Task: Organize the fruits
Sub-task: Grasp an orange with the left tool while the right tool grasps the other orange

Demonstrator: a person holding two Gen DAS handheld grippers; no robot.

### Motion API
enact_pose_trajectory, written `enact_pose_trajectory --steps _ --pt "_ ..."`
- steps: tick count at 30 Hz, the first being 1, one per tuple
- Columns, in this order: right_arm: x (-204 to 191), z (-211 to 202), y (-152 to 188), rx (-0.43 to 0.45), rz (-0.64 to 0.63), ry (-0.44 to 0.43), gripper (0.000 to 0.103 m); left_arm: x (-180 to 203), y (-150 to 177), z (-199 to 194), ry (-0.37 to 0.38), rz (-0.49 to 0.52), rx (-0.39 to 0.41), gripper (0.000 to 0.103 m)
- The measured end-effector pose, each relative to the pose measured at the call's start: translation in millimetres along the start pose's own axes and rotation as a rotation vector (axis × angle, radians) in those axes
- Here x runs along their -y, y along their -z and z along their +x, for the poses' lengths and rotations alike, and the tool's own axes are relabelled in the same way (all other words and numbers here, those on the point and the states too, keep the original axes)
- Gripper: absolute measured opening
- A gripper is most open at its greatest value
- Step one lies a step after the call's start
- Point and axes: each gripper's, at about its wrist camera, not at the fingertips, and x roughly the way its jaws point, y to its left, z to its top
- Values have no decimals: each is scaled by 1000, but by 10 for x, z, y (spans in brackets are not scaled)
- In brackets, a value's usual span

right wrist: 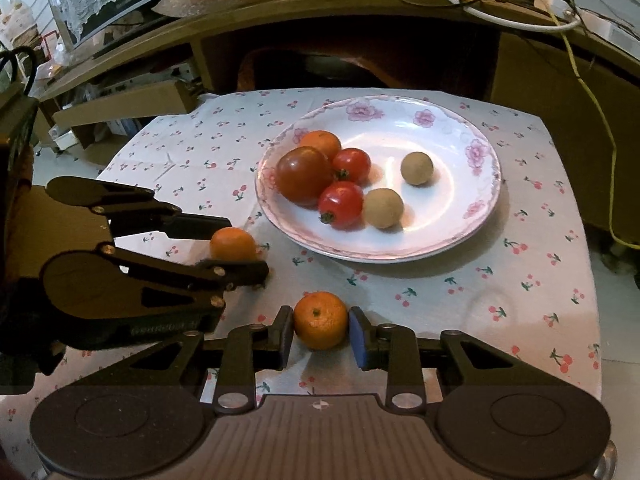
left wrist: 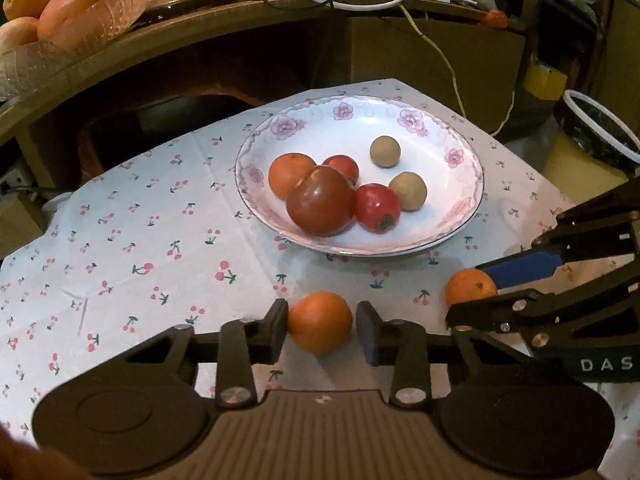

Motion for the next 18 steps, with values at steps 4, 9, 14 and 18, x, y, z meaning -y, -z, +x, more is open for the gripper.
enact_pose_trajectory --steps 4,9,14,18 --pt "20 -27 10 0 1 6 31 27 26 -40 -5 4 -7 39" --pt "-5 -78 24 -1 -17 3 31 93 121 -222 16 6 -16 39" --pt "-59 -124 97 -13 -52 -11 31 214 277 -422 31 13 -26 39" --pt "-114 -104 148 -28 -86 -18 31 298 379 -422 22 36 -49 39"
